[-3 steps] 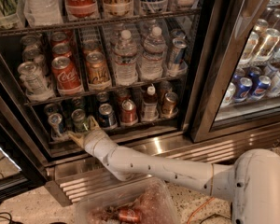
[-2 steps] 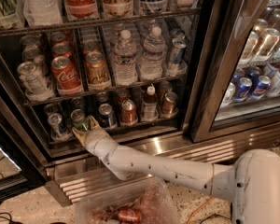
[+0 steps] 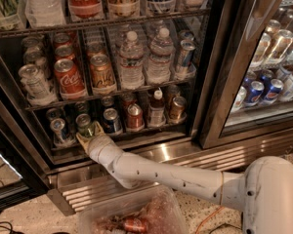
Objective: Pick green can from bottom shelf of fridge
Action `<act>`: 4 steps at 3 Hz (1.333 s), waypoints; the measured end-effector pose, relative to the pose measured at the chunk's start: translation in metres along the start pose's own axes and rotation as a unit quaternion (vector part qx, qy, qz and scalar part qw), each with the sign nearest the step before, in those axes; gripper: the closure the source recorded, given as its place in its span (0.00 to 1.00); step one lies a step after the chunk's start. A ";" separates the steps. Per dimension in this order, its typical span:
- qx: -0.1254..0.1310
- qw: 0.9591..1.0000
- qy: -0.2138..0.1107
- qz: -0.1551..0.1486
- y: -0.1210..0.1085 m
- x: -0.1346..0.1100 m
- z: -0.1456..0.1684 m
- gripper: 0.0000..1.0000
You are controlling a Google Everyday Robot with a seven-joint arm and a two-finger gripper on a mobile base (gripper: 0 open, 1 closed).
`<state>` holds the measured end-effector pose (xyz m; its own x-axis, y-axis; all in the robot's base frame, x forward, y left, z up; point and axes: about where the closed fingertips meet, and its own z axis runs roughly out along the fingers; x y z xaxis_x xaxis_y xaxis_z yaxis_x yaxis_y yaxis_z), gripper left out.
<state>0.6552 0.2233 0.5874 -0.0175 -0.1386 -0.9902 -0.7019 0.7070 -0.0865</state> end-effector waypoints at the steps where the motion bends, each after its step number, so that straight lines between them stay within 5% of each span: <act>1: -0.006 1.000 -0.011 -0.006 -0.001 -0.010 -0.003 1.00; 3: -0.028 0.997 -0.063 -0.047 0.003 -0.063 -0.022 1.00; 4: -0.049 0.995 -0.057 -0.061 0.012 -0.068 -0.044 1.00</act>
Offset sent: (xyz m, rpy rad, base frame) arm -0.0149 -0.0062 0.0663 0.0254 -0.1507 0.0790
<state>0.6164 0.2110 0.6583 0.1499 -0.1354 -0.9794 -0.7602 0.6176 -0.2017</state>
